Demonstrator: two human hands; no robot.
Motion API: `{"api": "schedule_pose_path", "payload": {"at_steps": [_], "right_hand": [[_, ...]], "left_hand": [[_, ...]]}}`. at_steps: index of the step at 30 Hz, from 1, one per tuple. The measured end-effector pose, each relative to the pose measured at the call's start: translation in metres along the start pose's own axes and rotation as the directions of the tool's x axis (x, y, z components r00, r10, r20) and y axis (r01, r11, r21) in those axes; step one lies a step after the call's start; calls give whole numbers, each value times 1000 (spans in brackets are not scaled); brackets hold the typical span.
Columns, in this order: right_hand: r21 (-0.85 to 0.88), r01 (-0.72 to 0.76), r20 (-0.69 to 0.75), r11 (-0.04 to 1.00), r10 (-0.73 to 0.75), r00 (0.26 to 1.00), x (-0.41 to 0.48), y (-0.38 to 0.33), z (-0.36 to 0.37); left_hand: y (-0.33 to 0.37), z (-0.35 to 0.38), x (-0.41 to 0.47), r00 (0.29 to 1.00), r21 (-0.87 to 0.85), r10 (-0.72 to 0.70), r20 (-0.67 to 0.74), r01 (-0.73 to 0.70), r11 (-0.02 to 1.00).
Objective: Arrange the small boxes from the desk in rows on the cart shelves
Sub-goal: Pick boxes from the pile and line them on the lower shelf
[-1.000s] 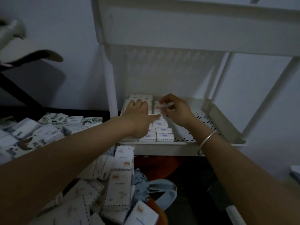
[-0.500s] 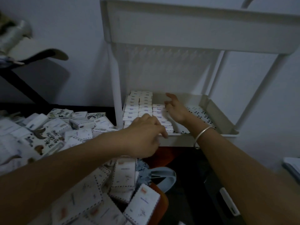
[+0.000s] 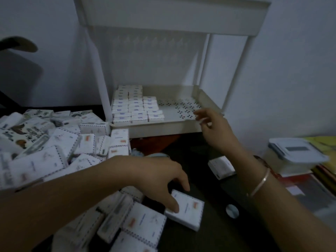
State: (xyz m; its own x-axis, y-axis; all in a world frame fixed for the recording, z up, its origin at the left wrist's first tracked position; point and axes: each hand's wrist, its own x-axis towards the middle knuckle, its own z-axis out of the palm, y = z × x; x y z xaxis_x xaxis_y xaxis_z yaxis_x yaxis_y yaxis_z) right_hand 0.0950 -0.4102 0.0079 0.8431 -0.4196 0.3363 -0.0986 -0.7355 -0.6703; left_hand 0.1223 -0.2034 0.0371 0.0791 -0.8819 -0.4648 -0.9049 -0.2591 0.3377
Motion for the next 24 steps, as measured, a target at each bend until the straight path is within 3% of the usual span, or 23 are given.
{"api": "schedule_pose_path", "payload": {"at_steps": [5, 10, 12, 17, 20, 24], "right_hand": [[-240, -190, -21, 952, 191, 981, -49, 27, -26], [-317, -330, -35, 889, 336, 941, -79, 37, -50], [-390, -330, 42, 860, 375, 926, -88, 41, -52], [-500, -199, 99, 843, 284, 954, -107, 43, -42], [-409, -220, 111, 886, 288, 951, -108, 39, -35], [-21, -328, 187, 944, 326, 926, -107, 29, -33]], "left_hand": [[12, 13, 8, 999, 1, -3, -35, 3, 1000], [16, 20, 11, 993, -61, -44, -106, 38, 997], [16, 22, 11, 981, -119, -80, -177, 60, 991], [12, 26, 10, 952, -201, -136, -275, 81, 976], [5, 26, 8, 951, -188, -115, -286, 61, 980], [-2, 22, 4, 949, -256, -115, -292, 38, 966]]}}
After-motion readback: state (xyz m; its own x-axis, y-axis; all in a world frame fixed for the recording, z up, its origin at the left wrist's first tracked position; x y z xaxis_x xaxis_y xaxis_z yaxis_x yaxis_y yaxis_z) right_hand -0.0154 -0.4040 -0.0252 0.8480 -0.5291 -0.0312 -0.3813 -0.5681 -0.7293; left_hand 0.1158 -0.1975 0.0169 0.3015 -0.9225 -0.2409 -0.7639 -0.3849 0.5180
